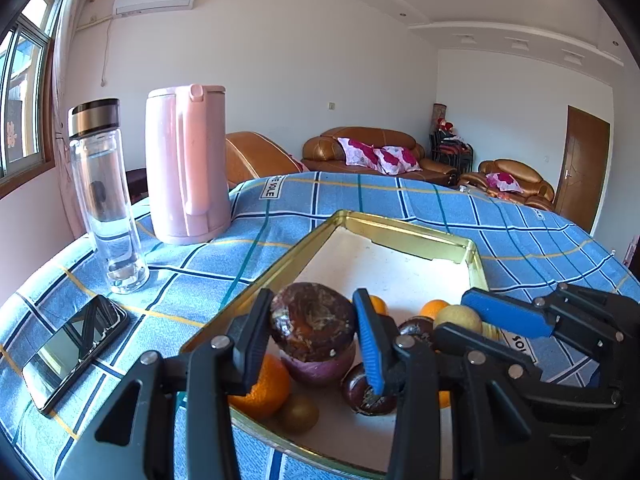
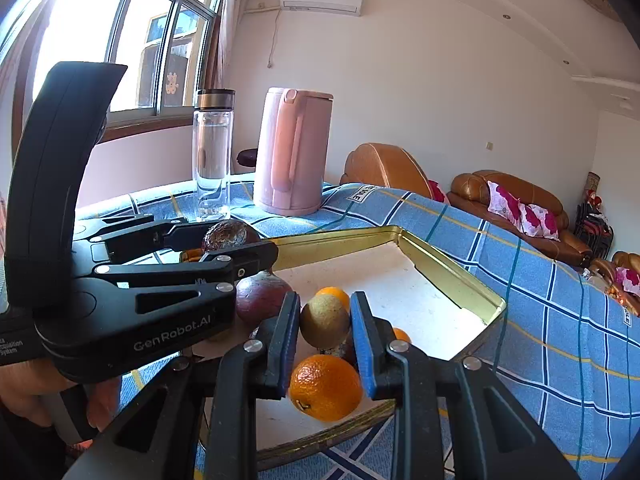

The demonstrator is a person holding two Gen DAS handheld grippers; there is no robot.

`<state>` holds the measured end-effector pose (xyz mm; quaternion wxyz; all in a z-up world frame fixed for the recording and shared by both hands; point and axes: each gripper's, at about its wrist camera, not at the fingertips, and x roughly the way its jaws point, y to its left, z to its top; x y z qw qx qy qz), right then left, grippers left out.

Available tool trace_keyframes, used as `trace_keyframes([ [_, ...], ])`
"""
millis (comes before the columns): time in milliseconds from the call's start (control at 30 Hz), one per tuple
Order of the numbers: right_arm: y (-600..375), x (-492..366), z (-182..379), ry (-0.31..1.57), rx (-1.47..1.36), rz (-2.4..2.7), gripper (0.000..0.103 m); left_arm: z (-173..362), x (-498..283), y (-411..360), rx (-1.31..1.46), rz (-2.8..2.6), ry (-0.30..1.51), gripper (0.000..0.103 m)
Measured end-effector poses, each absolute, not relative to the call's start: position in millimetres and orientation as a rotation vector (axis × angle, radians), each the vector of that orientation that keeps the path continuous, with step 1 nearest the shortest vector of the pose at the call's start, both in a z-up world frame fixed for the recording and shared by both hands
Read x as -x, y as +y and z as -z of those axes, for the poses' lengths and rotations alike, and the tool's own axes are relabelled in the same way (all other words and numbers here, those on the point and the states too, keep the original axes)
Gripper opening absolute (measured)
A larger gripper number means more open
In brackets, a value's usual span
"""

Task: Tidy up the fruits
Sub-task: 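Lower the tan fruit and mangosteen into the tray, then open both tools to release the fruits in the tray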

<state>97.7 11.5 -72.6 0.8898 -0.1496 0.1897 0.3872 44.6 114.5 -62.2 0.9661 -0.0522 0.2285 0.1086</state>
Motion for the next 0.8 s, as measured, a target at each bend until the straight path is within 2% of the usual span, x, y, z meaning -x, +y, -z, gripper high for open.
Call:
trace_keyframes([
  [467,25,-102,85,0.486,0.336,-0.832,0.028,64,-45,114,0.093,-0.218,0.497,0.042],
  [600,23,-101,84,0.48,0.331,-0.827,0.038,63,-42,114,0.092,-0.215,0.495,0.045],
  [733,17,-100,83,0.469,0.318,-0.805,0.046,57,-34,115,0.104,-0.233,0.461,0.073],
  [767,14,-99,83,0.466,0.314,-0.796,0.047,55,-32,115,0.105,-0.238,0.45,0.077],
  [800,11,-99,82,0.463,0.31,-0.787,0.049,53,-30,114,0.105,-0.238,0.44,0.078],
])
